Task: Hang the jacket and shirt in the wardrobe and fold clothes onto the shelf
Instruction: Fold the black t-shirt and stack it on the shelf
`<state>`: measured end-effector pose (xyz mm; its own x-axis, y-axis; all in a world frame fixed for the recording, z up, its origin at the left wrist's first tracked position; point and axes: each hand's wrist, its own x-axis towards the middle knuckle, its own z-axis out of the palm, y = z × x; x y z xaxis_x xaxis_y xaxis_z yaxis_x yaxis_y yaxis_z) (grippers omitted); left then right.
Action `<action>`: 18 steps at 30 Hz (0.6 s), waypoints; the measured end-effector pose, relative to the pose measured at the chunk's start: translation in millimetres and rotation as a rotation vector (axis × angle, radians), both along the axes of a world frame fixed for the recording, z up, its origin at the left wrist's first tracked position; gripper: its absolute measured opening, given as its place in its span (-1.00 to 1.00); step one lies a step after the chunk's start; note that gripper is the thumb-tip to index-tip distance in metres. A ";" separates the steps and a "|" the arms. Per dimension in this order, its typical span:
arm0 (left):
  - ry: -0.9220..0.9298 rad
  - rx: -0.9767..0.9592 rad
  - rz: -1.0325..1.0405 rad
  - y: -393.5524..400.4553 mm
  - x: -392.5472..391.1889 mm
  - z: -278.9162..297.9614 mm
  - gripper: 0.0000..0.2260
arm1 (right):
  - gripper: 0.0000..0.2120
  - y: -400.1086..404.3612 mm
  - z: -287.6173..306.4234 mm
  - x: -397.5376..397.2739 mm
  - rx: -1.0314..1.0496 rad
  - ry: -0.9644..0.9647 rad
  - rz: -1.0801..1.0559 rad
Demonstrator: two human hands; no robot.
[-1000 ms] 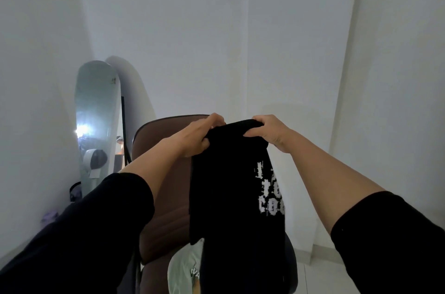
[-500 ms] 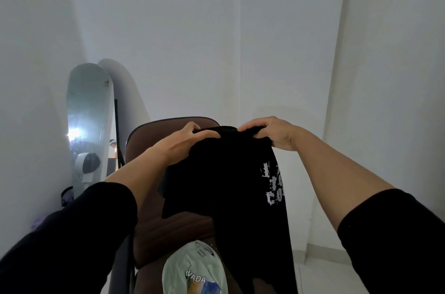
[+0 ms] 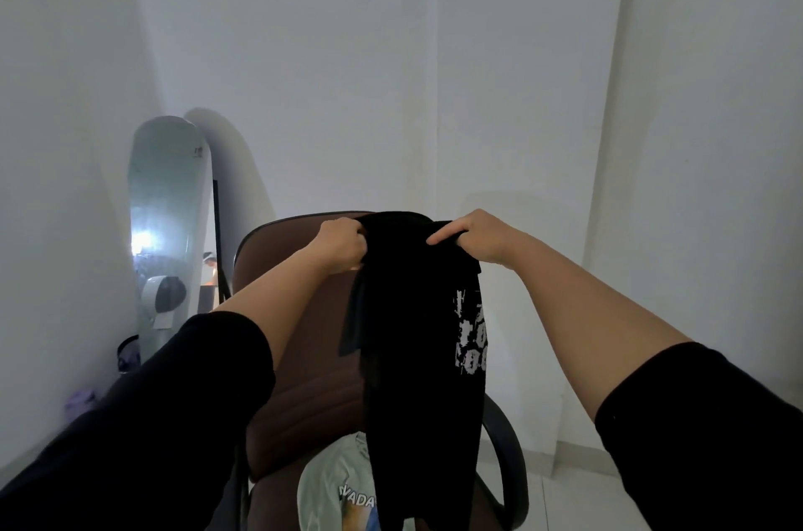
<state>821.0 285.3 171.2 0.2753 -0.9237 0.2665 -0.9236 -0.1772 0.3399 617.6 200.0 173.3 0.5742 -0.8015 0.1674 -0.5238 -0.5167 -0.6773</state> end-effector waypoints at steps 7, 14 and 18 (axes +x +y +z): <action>0.227 -0.180 0.025 -3.4 -1.8 3.2 -0.69 | -0.67 11.4 7.5 4.1 0.096 -0.176 0.044; -0.062 -0.485 0.056 7.1 2.7 5.8 -0.83 | -0.63 13.6 3.3 -0.8 -0.023 -0.196 0.057; -0.321 -0.540 0.134 20.0 4.1 14.0 -0.79 | -0.55 26.7 3.6 -1.9 -0.043 -0.196 0.050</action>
